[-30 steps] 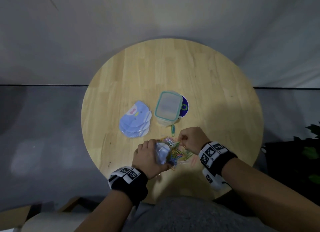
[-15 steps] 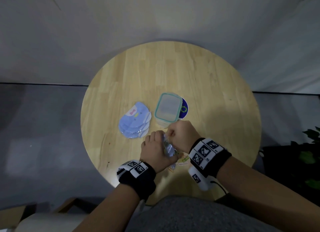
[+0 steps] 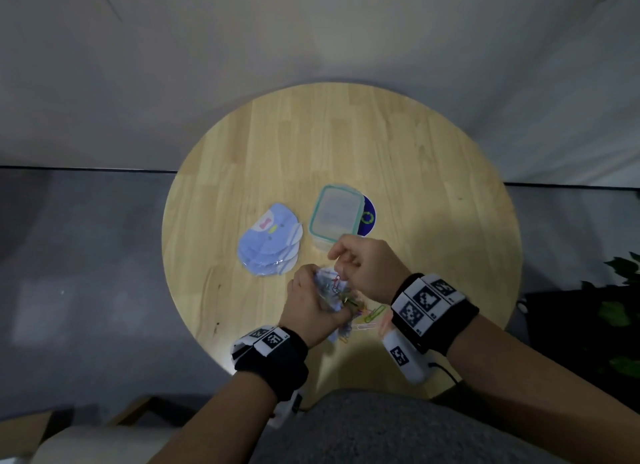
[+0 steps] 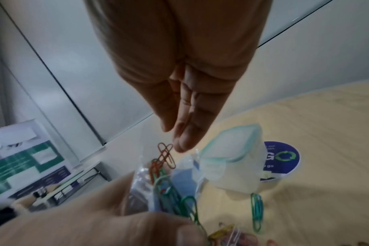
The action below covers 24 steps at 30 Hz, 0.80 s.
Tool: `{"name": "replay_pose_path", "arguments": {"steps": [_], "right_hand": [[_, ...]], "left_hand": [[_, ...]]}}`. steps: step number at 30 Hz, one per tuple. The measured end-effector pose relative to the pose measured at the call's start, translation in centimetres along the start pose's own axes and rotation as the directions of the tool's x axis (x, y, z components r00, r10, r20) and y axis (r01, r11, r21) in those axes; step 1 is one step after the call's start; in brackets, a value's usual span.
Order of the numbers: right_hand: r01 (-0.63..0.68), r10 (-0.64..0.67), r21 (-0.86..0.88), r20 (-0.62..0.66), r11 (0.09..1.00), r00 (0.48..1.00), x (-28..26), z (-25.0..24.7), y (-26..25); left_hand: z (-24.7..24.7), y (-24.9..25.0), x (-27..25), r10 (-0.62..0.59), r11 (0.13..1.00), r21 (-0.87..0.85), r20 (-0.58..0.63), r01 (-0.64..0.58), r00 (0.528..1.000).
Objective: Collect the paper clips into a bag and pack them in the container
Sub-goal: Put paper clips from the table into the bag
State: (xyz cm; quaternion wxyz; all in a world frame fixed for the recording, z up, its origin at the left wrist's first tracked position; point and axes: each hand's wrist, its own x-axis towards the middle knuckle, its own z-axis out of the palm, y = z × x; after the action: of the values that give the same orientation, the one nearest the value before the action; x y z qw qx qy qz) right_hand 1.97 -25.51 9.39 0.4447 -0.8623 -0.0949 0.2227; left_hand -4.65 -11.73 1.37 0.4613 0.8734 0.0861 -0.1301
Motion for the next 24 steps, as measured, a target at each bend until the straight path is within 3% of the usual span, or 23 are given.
{"name": "replay_pose_path", "arguments": {"steps": [3, 6, 8, 9, 12, 16, 21, 24], "right_hand": [[0.004, -0.006, -0.013, -0.113, 1.0, 0.994, 0.2, -1.1, 0.5], [-0.132, 0.129, 0.03, 0.082, 0.991, 0.988, -0.6, -1.6, 0.9], [-0.135, 0.141, -0.038, 0.214, 0.99, 0.967, -1.6, -0.9, 1.0], [-0.123, 0.134, -0.061, 0.221, 0.99, 0.966, -2.0, -0.4, 1.0], [-0.179, 0.17, 0.051, 0.15, 0.983, 0.974, -2.4, 0.7, 1.4], [-0.21, 0.176, 0.213, 0.171, 0.954, 0.969, -2.1, 0.7, 1.6], [-0.197, 0.177, 0.276, 0.096, 0.941, 0.979, -1.7, -0.8, 1.1], [-0.169, 0.173, 0.273, 0.008, 0.947, 0.985, -1.0, -2.0, 0.4]], "left_hand": [[0.0, 0.2, 0.1, -0.002, 0.999, -0.051, -0.024, 0.001, 1.0], [0.0, 0.6, -0.1, -0.005, 0.995, -0.103, -0.016, 0.003, 1.0], [0.1, 0.7, -0.1, 0.005, 0.993, -0.117, -0.003, -0.005, 1.0], [0.2, 0.7, 0.0, 0.003, 0.994, -0.11, 0.001, -0.003, 1.0], [0.2, 0.9, 0.2, -0.002, 0.995, -0.102, -0.01, 0.001, 1.0], [-0.1, 1.1, 0.4, 0.023, 0.998, -0.061, -0.016, -0.024, 1.0], [-0.7, 1.6, 0.7, 0.046, 0.998, -0.04, -0.015, -0.046, 0.999], [-1.3, 1.8, 0.3, 0.093, 0.992, 0.088, 0.02, -0.095, 0.995]]}}
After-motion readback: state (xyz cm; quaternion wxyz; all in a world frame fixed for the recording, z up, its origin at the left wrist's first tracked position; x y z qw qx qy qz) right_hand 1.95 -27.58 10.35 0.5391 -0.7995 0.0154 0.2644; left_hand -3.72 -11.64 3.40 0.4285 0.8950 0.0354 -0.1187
